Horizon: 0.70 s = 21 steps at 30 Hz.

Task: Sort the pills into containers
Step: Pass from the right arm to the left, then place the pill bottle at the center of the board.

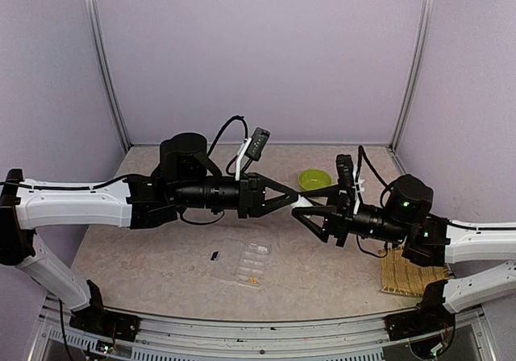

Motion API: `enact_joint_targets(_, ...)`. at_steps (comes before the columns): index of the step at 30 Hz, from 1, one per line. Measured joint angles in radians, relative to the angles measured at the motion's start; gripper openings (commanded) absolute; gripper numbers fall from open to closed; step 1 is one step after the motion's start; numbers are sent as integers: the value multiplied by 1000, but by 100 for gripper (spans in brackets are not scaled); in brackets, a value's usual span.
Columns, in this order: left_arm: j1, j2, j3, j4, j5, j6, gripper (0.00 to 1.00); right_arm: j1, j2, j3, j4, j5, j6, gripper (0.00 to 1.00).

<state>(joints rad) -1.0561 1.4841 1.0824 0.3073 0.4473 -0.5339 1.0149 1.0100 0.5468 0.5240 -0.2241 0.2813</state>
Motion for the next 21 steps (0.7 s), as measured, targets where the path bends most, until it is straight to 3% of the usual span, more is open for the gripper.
enact_joint_targets(2,2,-4,-14,2,0,-6,2,-4,8,0,-5,12,-3,73)
enact_joint_targets(4,8,-10,-30,0,-1,-13,2,-6,12,0,-13,30,-2,98)
enact_joint_targets(11,25,-21,-45,-8,-19,-15,3,-8,-12,0,-80,142,-16,100)
enact_joint_targets(21,75,12,-29,-151,-175,95,3,-16,-129,0,-264,455,-37,100)
